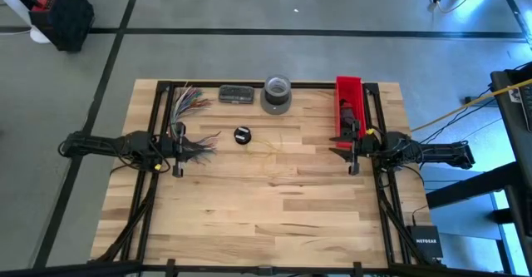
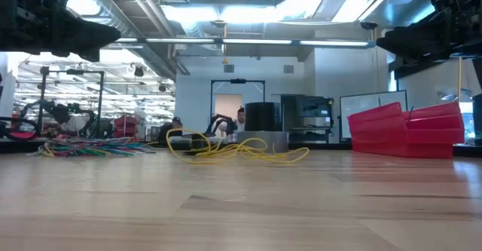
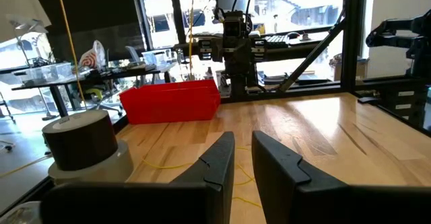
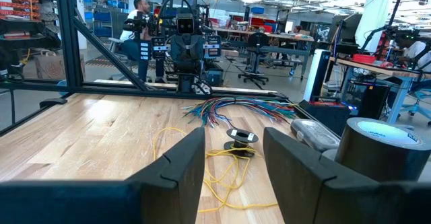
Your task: Coil cords
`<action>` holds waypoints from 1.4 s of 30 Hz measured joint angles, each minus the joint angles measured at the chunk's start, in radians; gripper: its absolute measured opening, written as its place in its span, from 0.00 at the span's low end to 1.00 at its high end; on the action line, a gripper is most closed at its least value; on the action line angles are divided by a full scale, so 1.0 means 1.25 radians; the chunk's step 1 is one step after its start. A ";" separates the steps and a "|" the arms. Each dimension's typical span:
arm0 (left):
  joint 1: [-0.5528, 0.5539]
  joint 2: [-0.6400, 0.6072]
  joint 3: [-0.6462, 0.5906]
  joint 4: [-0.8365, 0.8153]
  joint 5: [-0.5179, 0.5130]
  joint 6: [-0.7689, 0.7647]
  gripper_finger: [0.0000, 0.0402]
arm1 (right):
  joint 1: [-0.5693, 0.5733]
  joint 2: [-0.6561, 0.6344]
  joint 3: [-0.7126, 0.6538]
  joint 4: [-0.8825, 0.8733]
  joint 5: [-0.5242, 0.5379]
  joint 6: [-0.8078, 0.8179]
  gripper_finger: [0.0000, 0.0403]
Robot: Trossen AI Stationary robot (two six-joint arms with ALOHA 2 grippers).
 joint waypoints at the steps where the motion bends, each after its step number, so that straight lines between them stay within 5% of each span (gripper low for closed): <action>1: 0.000 0.000 0.000 0.000 0.000 0.000 0.12 | 0.000 0.000 0.000 0.000 0.000 0.000 0.39; 38: 0.000 0.000 0.000 0.000 0.000 0.000 0.12 | 0.000 0.000 0.000 0.000 0.000 0.000 0.39; 42: 0.000 0.000 0.000 0.008 0.000 0.073 0.12 | 0.000 0.000 0.000 0.000 0.000 0.000 0.39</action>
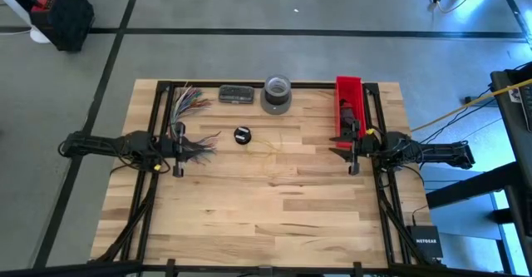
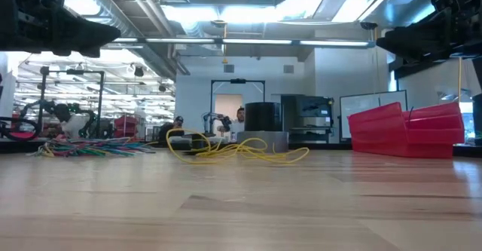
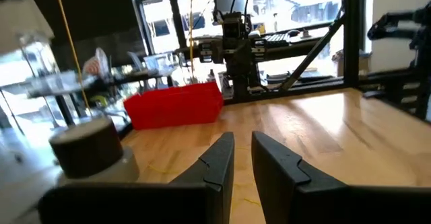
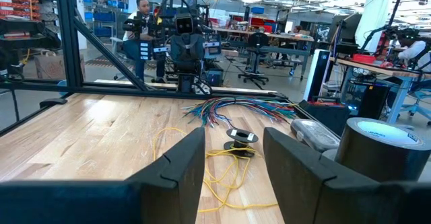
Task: Coil cords
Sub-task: Coil the yellow wire on the spool
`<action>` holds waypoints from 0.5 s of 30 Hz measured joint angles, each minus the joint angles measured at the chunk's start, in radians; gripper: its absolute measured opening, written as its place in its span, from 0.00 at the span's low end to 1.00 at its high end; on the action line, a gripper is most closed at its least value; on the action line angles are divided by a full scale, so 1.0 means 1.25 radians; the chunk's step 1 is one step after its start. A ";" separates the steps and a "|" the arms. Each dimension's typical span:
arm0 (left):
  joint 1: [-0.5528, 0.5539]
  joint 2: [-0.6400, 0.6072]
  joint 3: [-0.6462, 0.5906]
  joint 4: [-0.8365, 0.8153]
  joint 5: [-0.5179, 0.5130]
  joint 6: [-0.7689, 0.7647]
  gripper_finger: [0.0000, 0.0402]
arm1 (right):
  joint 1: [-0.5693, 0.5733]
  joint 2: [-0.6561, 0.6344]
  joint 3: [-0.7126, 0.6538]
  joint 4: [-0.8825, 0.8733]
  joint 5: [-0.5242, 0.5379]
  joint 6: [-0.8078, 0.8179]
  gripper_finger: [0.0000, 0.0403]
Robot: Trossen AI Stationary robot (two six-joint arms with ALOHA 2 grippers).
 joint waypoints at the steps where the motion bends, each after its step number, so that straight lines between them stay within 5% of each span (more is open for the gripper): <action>1: 0.000 0.000 0.000 0.007 0.000 0.017 0.12 | 0.000 0.000 0.000 0.000 -0.002 0.005 0.39; 9: 0.002 0.000 0.000 0.137 -0.002 -0.002 0.12 | 0.000 0.000 0.000 0.113 -0.020 0.200 0.39; 15: 0.026 0.009 0.000 0.187 -0.093 0.063 0.12 | 0.000 0.050 0.000 0.296 0.106 0.175 0.39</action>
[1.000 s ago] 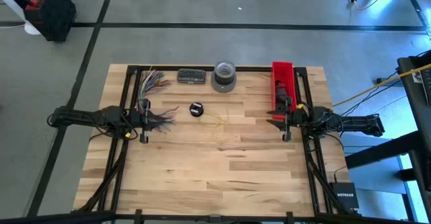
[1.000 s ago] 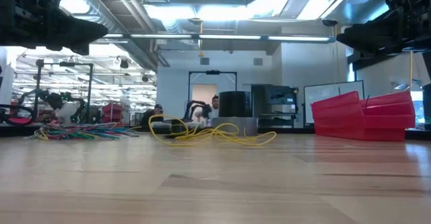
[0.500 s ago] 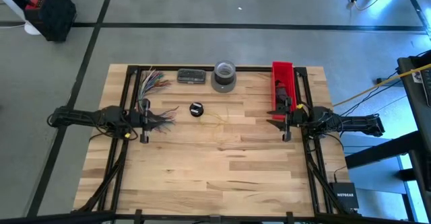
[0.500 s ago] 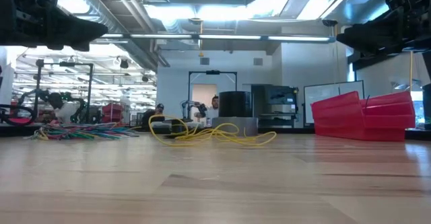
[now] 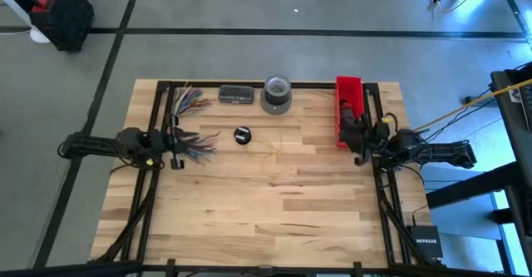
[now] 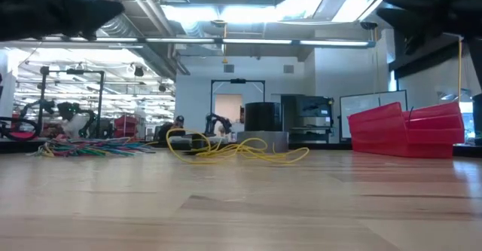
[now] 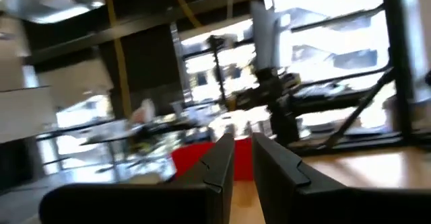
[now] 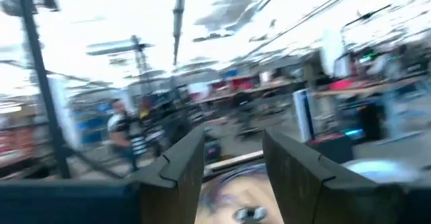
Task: Coil cords
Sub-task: Coil the yellow wire on the spool
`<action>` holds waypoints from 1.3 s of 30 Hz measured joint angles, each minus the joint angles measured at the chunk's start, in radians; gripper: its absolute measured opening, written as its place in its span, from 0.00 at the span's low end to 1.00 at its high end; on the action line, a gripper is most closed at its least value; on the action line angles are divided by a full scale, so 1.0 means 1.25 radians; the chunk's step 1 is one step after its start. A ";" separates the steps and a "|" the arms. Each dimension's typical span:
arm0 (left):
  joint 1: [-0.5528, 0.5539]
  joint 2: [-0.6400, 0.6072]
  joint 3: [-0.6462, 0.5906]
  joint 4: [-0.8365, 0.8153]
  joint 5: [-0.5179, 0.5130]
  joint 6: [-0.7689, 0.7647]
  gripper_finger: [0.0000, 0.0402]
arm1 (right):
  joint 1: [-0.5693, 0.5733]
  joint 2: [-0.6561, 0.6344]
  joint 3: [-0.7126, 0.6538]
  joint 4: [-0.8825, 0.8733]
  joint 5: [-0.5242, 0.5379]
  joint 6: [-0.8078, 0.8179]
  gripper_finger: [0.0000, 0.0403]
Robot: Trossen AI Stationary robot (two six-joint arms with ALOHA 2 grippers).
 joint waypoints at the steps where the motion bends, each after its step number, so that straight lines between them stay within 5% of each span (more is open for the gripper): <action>1: 0.008 0.009 0.002 -0.003 -0.017 0.008 0.12 | 0.000 0.027 0.002 0.032 0.006 -0.023 0.39; 9: 0.085 0.167 0.071 -0.012 -0.046 0.039 0.12 | -0.037 0.395 0.133 0.096 0.076 -0.211 0.39; 19: 0.138 0.428 0.163 -0.012 -0.046 0.034 0.12 | -0.122 1.010 0.453 0.057 -0.044 -0.365 0.39; 26: 0.143 0.501 0.177 -0.009 -0.046 0.084 0.12 | -0.114 1.365 0.695 0.028 -0.056 -0.528 0.39; 32: 0.143 0.507 0.177 -0.011 -0.046 0.099 0.12 | -0.088 1.551 0.896 -0.122 0.003 -0.665 0.39; 39: 0.142 0.507 0.177 -0.009 -0.046 0.099 0.12 | -0.071 1.636 1.013 -0.203 0.095 -0.743 0.39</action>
